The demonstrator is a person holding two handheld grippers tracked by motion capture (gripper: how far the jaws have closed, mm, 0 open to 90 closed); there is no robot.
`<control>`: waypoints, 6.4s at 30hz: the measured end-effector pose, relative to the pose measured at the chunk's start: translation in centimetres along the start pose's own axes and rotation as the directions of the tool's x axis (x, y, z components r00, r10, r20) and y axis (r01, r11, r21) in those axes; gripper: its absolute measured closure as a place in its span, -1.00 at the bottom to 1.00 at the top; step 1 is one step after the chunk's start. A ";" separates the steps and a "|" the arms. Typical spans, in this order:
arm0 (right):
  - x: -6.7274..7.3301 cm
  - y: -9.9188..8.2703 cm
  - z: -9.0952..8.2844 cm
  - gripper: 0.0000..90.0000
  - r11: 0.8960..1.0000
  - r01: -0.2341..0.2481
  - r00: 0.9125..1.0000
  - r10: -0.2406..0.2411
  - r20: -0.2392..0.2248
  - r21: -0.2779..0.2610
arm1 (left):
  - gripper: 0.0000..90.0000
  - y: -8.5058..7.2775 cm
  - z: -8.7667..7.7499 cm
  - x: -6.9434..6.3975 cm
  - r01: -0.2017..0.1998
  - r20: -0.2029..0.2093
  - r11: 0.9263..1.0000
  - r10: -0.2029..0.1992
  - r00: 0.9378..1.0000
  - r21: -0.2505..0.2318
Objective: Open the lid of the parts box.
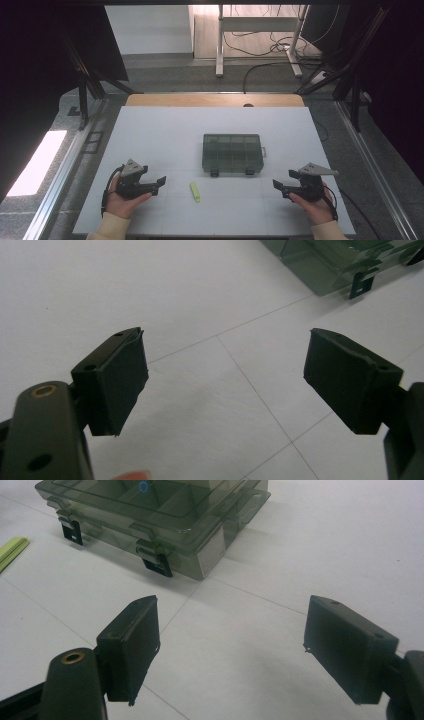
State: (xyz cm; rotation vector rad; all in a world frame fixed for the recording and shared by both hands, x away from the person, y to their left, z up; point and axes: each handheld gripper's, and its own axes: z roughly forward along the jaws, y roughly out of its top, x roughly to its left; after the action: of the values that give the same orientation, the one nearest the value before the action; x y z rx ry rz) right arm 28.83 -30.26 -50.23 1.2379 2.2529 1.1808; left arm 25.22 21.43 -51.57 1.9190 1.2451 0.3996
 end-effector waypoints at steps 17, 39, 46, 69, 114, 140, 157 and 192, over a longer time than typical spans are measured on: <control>0.5 0.5 0.3 -0.50 1.000 0.022 1.000 -0.022 -0.016 -0.010 | -0.58 0.1 -0.1 -0.9 -0.053 0.017 0.998 0.053 0.998 -0.019; 0.7 0.9 1.2 -0.51 0.999 0.036 0.999 -0.036 -0.029 0.007 | 0.57 3.1 2.4 -5.2 -0.166 0.180 0.986 0.166 0.969 -0.018; 0.6 0.9 1.1 -0.51 1.000 0.030 0.999 -0.030 -0.030 0.005 | 0.93 4.2 3.9 -5.9 -0.154 0.232 0.988 0.149 0.961 0.001; 0.4 0.4 0.6 -0.51 1.000 0.015 1.000 -0.015 0.005 0.005 | 1.00 5.5 8.6 -6.6 -0.187 0.236 0.977 0.160 0.959 0.098; -0.1 0.3 0.5 -0.52 1.000 -0.005 1.000 0.005 0.021 0.009 | 1.00 5.4 8.9 -7.2 -0.200 0.215 0.976 0.179 0.960 0.082; 0.0 0.4 0.5 -0.52 1.000 0.005 1.000 -0.006 0.015 0.004 | 1.00 6.2 8.3 -6.6 -0.110 0.267 0.994 0.103 0.958 0.014; -0.1 0.9 0.4 -0.48 1.000 -0.027 1.000 0.027 0.015 0.000 | 0.99 7.1 8.5 -6.8 -0.081 0.278 0.997 0.081 0.957 -0.012; 0.5 6.1 2.0 -0.39 0.996 0.071 0.997 -0.070 -0.032 0.046 | 0.99 8.8 8.4 -6.7 -0.037 0.298 0.998 0.053 0.953 -0.059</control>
State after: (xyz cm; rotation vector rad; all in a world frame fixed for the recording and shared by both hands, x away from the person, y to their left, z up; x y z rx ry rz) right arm 33.14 -27.12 -46.68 1.1548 2.3389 1.1352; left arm 32.82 10.08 -49.18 1.8835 0.9840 0.1543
